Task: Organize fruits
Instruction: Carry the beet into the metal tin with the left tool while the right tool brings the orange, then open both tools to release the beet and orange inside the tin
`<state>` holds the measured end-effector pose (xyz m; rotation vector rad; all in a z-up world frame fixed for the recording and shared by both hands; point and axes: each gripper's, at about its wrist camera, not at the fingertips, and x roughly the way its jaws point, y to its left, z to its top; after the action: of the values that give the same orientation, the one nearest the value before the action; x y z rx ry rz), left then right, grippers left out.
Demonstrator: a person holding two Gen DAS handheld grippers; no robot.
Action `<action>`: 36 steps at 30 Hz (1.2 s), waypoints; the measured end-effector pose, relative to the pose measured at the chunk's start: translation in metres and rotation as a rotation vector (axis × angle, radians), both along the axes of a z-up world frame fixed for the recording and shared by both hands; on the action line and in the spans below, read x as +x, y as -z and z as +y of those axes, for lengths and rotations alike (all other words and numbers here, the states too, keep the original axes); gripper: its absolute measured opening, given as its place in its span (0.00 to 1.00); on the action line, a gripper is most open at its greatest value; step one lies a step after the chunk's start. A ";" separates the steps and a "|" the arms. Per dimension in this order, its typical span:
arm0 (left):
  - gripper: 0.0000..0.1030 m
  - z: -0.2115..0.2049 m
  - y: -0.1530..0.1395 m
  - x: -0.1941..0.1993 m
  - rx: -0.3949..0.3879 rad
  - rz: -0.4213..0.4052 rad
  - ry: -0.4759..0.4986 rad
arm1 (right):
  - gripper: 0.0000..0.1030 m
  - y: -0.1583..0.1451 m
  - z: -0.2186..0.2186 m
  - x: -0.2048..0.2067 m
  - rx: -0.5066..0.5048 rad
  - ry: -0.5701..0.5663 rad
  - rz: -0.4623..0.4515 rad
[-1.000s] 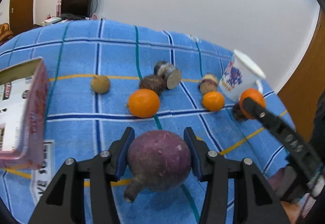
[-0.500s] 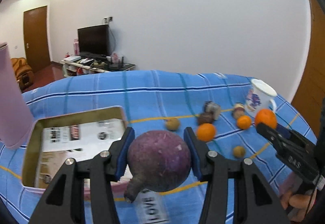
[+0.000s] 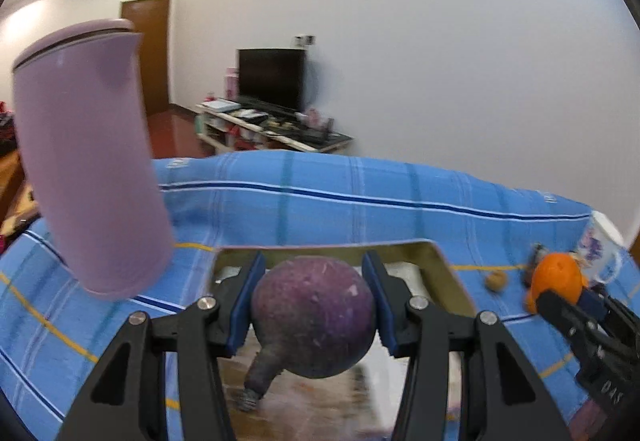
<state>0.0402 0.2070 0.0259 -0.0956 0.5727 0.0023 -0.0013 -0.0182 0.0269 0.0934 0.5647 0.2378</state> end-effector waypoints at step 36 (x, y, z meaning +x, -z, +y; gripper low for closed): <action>0.88 -0.007 0.019 0.003 0.223 -0.043 -0.156 | 0.51 0.027 0.069 0.051 0.115 -0.098 0.020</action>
<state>0.0431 0.1996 0.0069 0.0762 0.5177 0.2150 0.0496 0.0505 -0.0002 0.1803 0.5763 0.3655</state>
